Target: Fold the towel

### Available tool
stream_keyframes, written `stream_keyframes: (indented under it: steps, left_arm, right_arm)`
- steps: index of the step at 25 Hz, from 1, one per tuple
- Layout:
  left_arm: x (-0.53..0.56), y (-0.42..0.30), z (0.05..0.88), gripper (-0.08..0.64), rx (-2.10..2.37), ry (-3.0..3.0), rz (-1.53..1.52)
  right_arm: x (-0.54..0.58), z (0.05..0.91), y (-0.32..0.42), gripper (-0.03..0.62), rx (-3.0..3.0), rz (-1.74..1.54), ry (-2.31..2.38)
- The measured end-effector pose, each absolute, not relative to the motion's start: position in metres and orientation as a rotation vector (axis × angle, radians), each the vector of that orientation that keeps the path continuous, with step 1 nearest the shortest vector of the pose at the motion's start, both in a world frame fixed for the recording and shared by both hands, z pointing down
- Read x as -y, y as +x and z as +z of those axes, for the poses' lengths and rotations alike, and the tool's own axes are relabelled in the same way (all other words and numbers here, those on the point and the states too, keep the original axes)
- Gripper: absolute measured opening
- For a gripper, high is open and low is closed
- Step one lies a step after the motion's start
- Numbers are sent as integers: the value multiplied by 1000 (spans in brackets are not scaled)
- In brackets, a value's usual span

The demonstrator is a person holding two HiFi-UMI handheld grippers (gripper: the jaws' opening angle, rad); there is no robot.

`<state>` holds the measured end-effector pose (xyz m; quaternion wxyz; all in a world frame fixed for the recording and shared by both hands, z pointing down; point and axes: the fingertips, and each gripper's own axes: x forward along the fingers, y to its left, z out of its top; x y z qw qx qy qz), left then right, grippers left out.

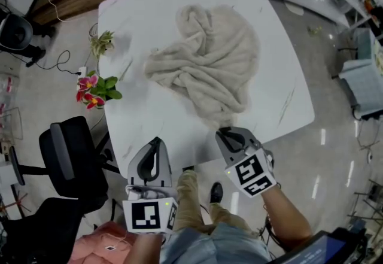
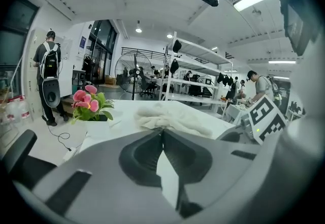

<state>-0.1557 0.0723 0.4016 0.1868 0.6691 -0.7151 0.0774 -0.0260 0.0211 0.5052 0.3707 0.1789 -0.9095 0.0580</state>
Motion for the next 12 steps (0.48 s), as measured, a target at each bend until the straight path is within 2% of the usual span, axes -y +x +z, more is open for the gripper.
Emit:
stream_keyframes:
  steps: [12]
  left_arm:
    - [-133,-101,395,9,2039,1862,209]
  right_arm:
    - [-112,469,20,34,2421,34,353]
